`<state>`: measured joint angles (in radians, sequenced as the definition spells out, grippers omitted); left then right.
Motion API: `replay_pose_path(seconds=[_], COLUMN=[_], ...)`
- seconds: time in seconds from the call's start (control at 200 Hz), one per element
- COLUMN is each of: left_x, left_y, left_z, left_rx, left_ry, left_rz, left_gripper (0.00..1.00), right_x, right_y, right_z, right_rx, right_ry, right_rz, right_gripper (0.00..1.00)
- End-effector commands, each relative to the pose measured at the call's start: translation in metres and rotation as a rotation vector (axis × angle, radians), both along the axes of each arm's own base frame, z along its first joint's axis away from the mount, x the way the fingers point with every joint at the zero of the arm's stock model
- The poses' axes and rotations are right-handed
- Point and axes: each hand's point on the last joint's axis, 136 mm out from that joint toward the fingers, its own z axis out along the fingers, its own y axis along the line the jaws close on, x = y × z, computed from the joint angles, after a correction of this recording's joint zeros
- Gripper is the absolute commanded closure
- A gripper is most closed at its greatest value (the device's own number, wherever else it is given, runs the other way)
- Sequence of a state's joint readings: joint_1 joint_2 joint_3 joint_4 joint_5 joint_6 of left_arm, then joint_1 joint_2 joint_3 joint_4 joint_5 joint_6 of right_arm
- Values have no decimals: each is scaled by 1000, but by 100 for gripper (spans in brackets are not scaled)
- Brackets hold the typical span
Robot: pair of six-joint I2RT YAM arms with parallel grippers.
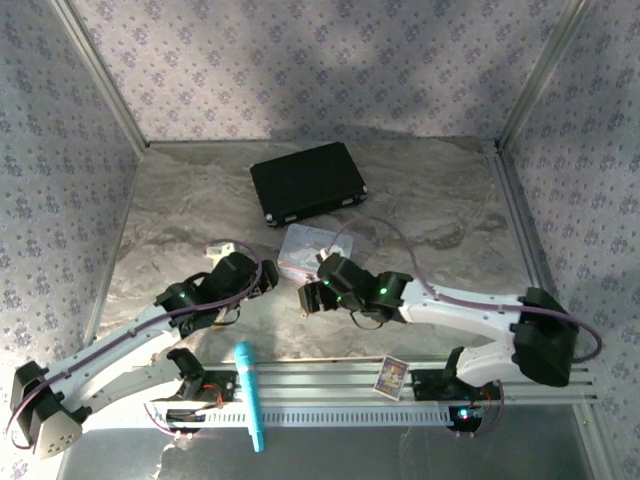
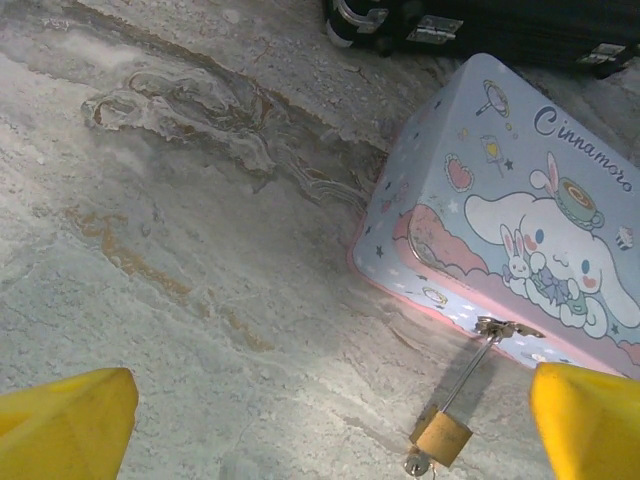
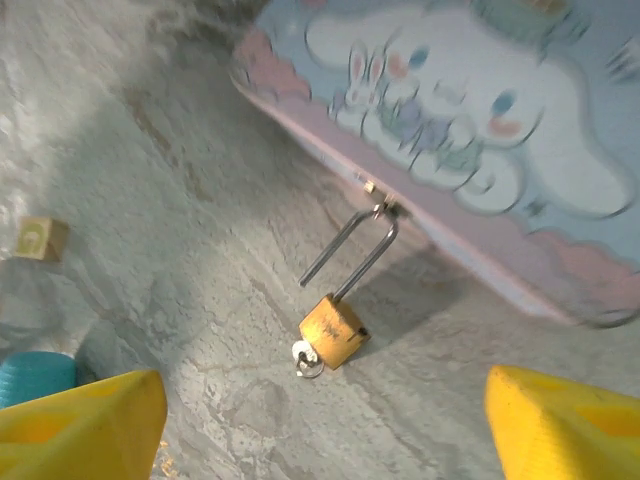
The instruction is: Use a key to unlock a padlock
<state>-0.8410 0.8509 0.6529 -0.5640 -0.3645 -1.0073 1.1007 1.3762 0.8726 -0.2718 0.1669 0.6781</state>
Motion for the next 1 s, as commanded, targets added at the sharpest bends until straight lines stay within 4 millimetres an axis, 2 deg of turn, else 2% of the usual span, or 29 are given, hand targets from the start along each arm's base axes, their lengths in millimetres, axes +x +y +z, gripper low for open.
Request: replay_pose_path(seconds=[0.0, 0.115, 0.465, 0.64, 0.74, 0.87, 0.999], left_x=[-2, -5, -8, -6, -5, -4, -2], left_y=[-2, -2, -9, -11, -11, -12, -15], left_z=[3, -5, -14, -14, -15, -17, -16], left_rx=[-30, -34, -77, -71, -70, -71, -62], left_ry=[5, 27, 46, 48, 48, 50, 51], left_rz=[-10, -12, -20, -23, -20, -20, -26], left_gripper=[0, 0, 0, 0, 0, 0, 0], right_x=[3, 1, -3, -5, -10, -12, -11], right_y=[8, 19, 28, 27, 23, 17, 18], right_z=[-27, -49, -98, -107, -113, -123, -124], right_rx=[-9, -19, -90, -119, -126, -112, -79], right_ry=[31, 65, 130, 137, 157, 181, 197], right_rz=[-58, -41, -30, -31, -39, -53, -33], right_gripper=[24, 33, 39, 47, 57, 59, 71])
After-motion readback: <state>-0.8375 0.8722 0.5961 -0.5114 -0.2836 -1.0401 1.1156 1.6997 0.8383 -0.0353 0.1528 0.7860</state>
